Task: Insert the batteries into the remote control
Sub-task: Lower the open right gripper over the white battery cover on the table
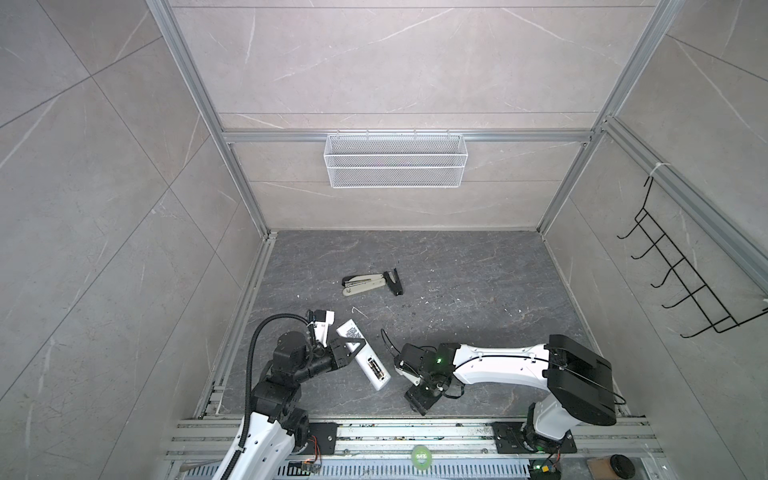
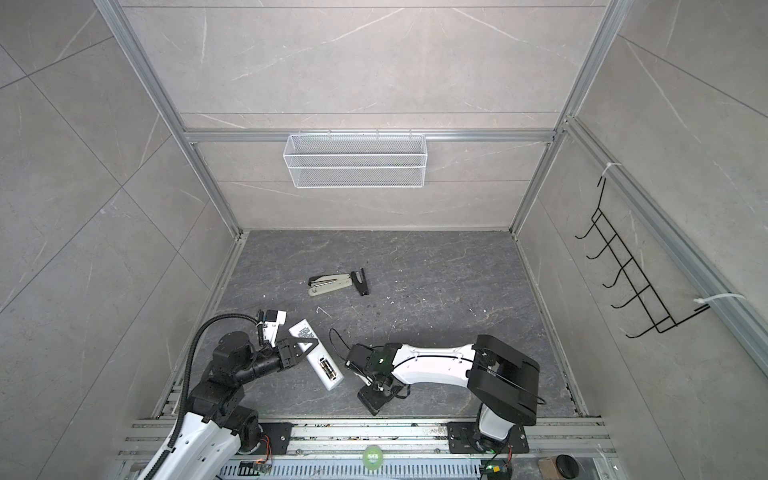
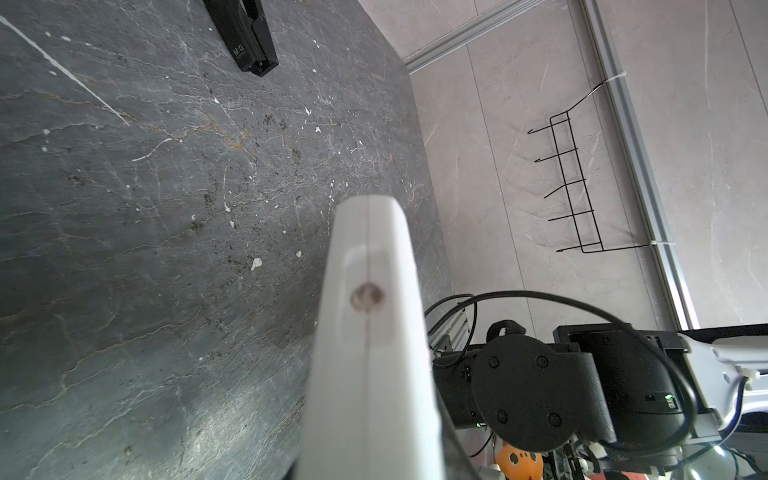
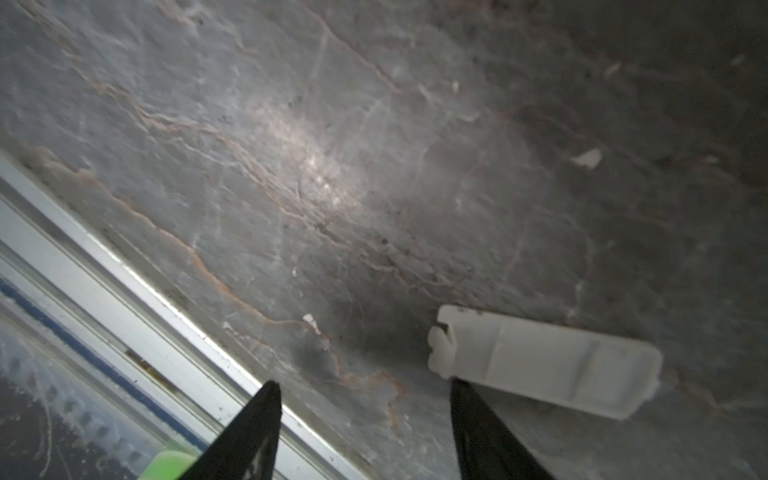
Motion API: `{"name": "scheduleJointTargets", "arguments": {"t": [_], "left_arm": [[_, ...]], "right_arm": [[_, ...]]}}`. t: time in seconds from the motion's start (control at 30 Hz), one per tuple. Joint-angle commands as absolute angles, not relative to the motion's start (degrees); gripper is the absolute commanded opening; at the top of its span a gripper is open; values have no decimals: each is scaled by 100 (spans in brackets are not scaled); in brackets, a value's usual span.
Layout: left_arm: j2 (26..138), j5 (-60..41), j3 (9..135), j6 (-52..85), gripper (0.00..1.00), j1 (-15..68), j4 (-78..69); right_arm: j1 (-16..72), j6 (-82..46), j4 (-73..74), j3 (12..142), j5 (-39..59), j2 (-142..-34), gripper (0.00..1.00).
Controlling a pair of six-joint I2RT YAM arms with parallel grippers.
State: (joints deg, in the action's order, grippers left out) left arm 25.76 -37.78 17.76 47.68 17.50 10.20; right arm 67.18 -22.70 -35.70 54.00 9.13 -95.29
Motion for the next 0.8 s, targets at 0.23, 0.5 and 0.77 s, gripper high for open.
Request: {"name": "scheduleJointTargets", "arguments": {"t": [0.23, 0.5, 0.77], "left_arm": [[2384, -3642, 2026, 4557, 0, 1767, 1112], [2294, -3549, 2064, 4533, 0, 1769, 1268], [2315, -3559, 2059, 4530, 0, 1767, 1243]], "right_arm": [[6503, -1972, -2986, 5665, 914, -10056, 65], [6084, -1651, -2810, 6095, 912, -10329, 65], [5977, -1377, -3145, 6313, 909, -10205, 62]]}}
